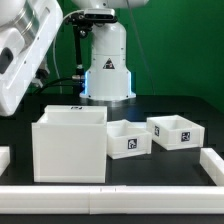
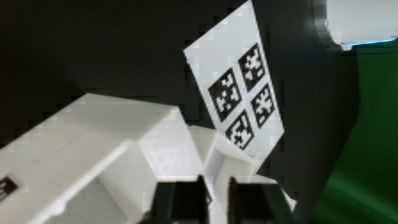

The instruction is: Assemble drawer

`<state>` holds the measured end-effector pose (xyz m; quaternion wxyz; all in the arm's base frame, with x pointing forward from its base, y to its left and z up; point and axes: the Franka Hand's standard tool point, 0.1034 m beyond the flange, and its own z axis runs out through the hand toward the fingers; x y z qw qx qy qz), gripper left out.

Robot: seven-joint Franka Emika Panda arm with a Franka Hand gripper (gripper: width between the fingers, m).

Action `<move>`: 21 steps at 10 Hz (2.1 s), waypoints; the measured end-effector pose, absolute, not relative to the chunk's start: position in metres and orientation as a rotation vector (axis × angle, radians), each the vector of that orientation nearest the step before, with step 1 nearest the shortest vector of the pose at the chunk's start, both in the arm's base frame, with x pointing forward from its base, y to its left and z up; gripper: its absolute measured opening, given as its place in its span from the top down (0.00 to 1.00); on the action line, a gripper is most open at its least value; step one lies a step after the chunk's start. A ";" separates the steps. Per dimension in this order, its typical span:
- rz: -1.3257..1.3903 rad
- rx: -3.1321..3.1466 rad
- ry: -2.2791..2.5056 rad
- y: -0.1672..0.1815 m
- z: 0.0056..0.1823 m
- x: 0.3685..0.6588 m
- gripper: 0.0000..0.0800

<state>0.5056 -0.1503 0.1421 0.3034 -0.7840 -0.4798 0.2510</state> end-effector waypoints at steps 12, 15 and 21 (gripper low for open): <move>0.581 -2.557 -0.787 -0.151 0.145 0.518 0.19; 0.613 -2.511 -0.716 -0.153 0.141 0.513 0.19; 0.280 -2.722 -0.420 -0.166 0.129 0.532 0.19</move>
Offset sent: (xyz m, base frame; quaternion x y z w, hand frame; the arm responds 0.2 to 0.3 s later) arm -0.0034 0.0211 0.0058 -0.0572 0.0358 0.2250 0.9720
